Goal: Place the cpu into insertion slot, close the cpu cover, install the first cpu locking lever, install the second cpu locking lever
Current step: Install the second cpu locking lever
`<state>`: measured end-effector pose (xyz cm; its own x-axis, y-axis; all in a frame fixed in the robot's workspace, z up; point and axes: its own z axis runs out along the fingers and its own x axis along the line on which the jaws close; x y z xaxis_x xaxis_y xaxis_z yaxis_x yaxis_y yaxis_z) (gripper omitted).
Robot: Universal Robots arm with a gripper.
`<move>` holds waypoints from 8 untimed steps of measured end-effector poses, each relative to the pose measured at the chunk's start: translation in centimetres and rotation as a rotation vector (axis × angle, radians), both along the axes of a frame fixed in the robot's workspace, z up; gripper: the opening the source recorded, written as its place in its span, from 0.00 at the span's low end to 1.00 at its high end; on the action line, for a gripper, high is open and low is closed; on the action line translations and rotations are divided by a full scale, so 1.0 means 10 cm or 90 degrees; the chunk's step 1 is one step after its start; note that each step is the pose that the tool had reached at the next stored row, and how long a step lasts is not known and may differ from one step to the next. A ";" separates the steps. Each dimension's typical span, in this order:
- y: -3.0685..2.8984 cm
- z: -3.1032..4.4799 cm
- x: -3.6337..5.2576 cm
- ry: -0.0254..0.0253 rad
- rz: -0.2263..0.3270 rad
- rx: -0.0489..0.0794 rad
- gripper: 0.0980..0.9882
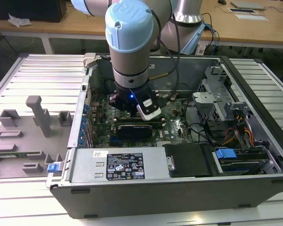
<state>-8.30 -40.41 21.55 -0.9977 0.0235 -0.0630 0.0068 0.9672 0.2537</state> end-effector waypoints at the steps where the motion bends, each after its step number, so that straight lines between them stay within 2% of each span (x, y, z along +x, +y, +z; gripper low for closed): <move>1: -0.004 -0.004 -0.007 0.0000 0.000 0.000 0.01; 8: -0.024 -0.089 -0.070 0.0001 0.001 0.010 0.01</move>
